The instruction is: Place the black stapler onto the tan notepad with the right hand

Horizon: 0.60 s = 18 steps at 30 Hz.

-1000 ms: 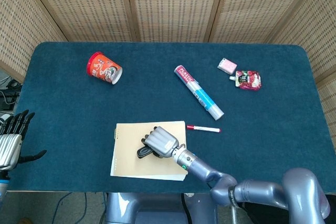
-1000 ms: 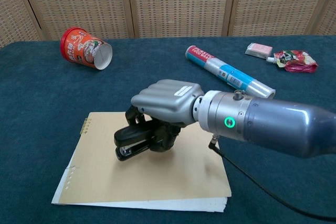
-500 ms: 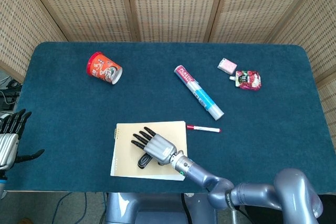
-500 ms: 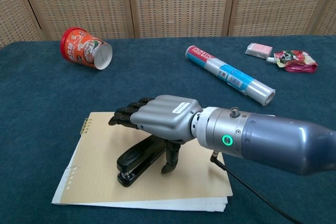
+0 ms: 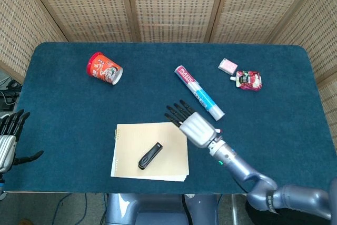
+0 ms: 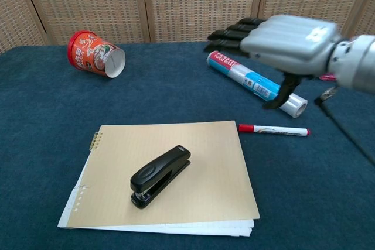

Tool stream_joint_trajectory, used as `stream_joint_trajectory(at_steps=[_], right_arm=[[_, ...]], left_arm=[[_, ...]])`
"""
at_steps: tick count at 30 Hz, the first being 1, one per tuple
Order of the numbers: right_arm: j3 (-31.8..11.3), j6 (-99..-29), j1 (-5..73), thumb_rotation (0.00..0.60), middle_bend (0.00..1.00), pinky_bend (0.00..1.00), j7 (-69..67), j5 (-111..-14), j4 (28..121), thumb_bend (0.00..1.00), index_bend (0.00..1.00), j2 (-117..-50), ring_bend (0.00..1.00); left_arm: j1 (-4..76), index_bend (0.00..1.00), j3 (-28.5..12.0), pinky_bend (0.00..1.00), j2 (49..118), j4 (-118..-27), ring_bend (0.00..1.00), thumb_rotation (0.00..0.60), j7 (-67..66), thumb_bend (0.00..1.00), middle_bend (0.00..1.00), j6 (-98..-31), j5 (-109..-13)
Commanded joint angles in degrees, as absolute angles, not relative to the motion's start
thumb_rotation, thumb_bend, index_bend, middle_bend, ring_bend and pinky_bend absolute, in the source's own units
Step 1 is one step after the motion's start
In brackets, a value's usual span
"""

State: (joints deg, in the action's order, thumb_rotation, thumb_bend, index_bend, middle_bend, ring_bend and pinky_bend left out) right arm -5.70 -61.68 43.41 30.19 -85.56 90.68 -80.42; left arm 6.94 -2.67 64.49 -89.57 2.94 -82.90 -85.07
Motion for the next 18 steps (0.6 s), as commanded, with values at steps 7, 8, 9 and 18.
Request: stream_joint_trajectory(at_steps=[7,8,9,18], right_arm=[[0.7,-84.8,22.7,0.6,0.0,0.0,17.5,-85.9,92.6,0.0,0.0,-69.7,0.0],[1.3,-86.2,21.0,0.6,0.0,0.0,16.3,-85.8,92.3,0.0,0.0,-69.6,0.0],[1.8,-87.3,19.7,0.6,0.0,0.0,15.2,-85.9,91.8,0.0,0.0,-69.6,0.0],[3.9,-90.7,12.1,0.6,0.0,0.0,9.9,-84.2,89.3,0.0,0.0,-69.2,0.0]], left_arm=[[5.6,0.0,-1.9,0.0,64.5,-90.1,0.0,0.6,2.3,0.0,0.0,-85.8,-87.3],[5.5,0.0,-1.8,0.0,64.6,-90.1,0.0,0.6,2.2,0.0,0.0,-86.3,-87.8],[5.3,0.0,-1.6,0.0,64.6,-90.0,0.0,0.6,2.3,0.0,0.0,-86.8,-88.2],[3.9,0.0,-0.3,0.0,65.2,-88.9,0.0,0.6,2.6,0.0,0.0,-90.0,-91.6]])
